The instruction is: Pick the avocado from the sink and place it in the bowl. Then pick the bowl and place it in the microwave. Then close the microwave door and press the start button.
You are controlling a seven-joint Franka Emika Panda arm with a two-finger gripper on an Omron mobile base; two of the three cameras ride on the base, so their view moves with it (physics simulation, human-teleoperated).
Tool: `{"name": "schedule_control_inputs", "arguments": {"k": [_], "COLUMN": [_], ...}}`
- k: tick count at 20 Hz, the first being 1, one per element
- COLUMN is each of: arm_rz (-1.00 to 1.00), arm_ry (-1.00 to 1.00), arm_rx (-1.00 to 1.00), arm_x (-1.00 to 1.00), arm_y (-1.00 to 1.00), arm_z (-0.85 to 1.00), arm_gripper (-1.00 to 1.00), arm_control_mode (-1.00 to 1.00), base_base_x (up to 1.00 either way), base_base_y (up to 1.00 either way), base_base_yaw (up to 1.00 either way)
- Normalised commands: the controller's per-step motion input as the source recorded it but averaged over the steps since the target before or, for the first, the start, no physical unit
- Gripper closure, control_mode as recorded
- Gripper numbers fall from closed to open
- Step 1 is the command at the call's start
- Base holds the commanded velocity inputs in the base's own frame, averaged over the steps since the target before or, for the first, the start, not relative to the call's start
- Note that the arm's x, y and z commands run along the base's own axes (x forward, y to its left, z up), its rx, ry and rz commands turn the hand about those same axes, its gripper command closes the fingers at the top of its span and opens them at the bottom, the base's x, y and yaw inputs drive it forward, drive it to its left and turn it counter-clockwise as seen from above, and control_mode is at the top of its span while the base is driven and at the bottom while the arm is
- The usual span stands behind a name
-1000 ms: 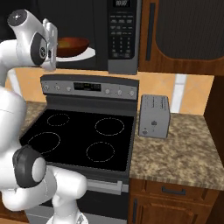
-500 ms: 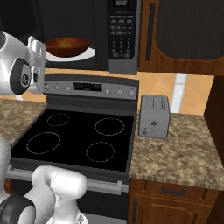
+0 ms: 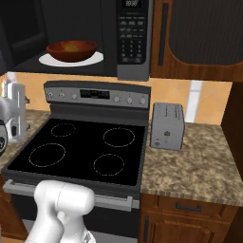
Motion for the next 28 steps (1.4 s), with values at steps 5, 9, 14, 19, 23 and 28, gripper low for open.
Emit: {"name": "schedule_control_inputs", "arguments": {"k": [5,9,14,19,23,28], "arm_rz": [0.11,0.29,0.24,0.03,-0.01,-0.1], "arm_ry": [-0.1,-0.03,-0.02,-0.23,-0.25,-0.16], "arm_rx": [0.0,0.0,-0.04,-0.16,-0.21,-0.19], "arm_x": [-1.0,-1.0,-0.57,-0.55,-0.61,-0.04], "arm_y": [0.43,0.16,0.32,0.62,0.19,0.51], "arm_z": [-0.26,-0.22,-0.78,-1.0,-1.0,-1.0], "arm_gripper": [-1.0,-1.0,-1.0,-1.0,-1.0,-1.0], "arm_control_mode": [-1.0,-1.0,-1.0,-1.0,-1.0,-1.0], "base_base_x": [0.0,0.0,0.0,0.0,0.0,0.0], "base_base_y": [0.0,0.0,0.0,0.0,0.0,0.0], "base_base_yaw": [0.0,0.0,0.0,0.0,0.0,0.0]}}
